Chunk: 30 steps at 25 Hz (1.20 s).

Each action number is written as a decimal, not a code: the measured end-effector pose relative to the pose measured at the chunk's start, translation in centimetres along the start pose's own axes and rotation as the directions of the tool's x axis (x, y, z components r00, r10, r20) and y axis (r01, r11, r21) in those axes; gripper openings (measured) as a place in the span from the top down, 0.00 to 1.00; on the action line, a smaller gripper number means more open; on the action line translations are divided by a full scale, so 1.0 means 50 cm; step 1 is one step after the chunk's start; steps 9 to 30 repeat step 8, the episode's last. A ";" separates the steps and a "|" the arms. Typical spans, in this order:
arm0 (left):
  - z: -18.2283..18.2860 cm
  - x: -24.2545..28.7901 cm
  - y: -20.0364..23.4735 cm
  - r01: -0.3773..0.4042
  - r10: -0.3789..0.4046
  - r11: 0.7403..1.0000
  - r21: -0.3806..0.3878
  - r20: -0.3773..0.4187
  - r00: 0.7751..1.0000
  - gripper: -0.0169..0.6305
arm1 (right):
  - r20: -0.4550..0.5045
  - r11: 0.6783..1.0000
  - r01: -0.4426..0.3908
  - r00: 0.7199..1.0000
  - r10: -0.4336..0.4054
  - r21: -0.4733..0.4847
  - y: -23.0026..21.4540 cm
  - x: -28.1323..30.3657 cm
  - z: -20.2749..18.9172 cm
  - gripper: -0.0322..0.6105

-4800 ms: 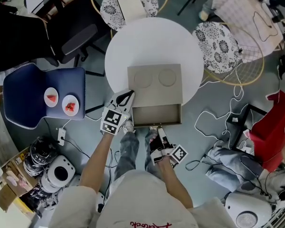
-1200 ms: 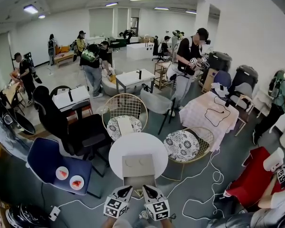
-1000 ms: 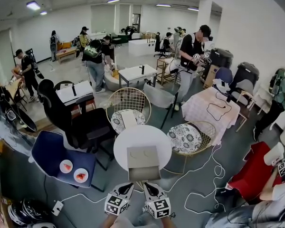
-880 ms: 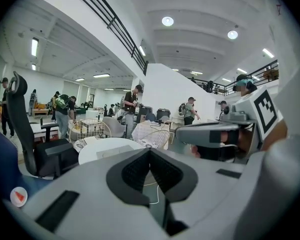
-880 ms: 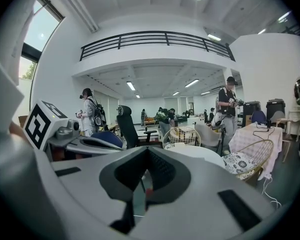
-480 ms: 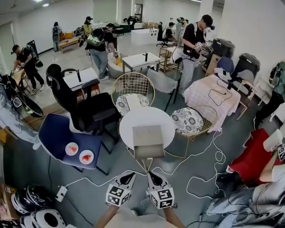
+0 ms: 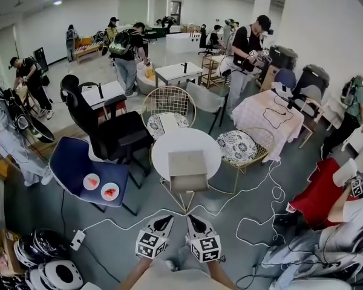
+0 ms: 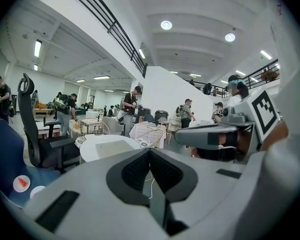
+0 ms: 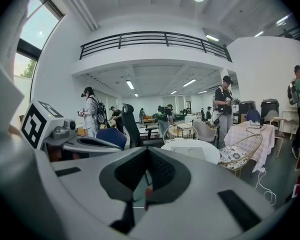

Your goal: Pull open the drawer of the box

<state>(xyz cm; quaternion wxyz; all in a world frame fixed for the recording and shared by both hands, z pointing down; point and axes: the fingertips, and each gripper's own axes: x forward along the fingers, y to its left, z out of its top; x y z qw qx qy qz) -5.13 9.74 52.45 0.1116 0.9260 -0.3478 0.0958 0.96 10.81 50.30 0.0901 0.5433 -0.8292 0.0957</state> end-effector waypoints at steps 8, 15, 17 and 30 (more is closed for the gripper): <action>0.001 -0.005 -0.012 0.000 0.000 1.000 0.016 0.000 1.000 0.96 | -0.010 1.000 0.013 1.000 -0.013 -0.003 -0.006 -0.012 -0.008 0.93; 0.001 -0.005 -0.012 0.000 0.000 1.000 0.016 0.000 1.000 0.96 | -0.010 1.000 0.013 1.000 -0.013 -0.003 -0.006 -0.012 -0.008 0.93; 0.001 -0.005 -0.012 0.000 0.000 1.000 0.016 0.000 1.000 0.96 | -0.010 1.000 0.013 1.000 -0.013 -0.003 -0.006 -0.012 -0.008 0.93; 0.001 -0.005 -0.012 0.000 0.000 1.000 0.016 0.000 1.000 0.96 | -0.010 1.000 0.013 1.000 -0.013 -0.003 -0.006 -0.012 -0.008 0.93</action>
